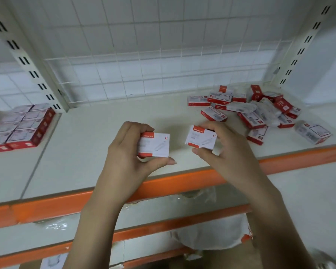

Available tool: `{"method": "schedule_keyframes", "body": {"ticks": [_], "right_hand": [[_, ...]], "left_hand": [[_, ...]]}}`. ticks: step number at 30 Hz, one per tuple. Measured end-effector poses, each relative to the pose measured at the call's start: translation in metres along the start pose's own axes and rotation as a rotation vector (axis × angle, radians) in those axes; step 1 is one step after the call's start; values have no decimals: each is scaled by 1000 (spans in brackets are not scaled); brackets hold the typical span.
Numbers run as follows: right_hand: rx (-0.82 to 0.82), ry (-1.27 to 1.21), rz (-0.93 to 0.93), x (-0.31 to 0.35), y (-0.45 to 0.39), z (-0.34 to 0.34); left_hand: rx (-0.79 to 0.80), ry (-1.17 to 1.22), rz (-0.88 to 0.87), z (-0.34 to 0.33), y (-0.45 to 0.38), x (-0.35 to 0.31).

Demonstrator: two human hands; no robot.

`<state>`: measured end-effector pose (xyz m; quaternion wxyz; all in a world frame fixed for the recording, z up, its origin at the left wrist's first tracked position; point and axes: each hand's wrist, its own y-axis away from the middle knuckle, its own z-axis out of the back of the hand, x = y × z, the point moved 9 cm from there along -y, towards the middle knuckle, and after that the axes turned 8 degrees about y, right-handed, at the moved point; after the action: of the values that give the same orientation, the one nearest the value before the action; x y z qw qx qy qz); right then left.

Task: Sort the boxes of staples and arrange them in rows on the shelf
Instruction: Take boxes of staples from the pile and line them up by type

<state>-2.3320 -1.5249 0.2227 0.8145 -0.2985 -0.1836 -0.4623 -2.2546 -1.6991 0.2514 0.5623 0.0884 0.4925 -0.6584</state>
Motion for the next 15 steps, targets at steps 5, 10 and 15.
{"method": "schedule_keyframes", "body": {"ticks": [5, 10, 15], "right_hand": [[-18, 34, 9, 63, -12, -40], [-33, 52, 34, 134, -16, -87], [-7, 50, 78, 185, -17, -129]], "left_hand": [[-9, 44, -21, 69, 5, 30], [33, -20, -31, 139, 14, 69], [52, -97, 21, 189, 28, 107]]}}
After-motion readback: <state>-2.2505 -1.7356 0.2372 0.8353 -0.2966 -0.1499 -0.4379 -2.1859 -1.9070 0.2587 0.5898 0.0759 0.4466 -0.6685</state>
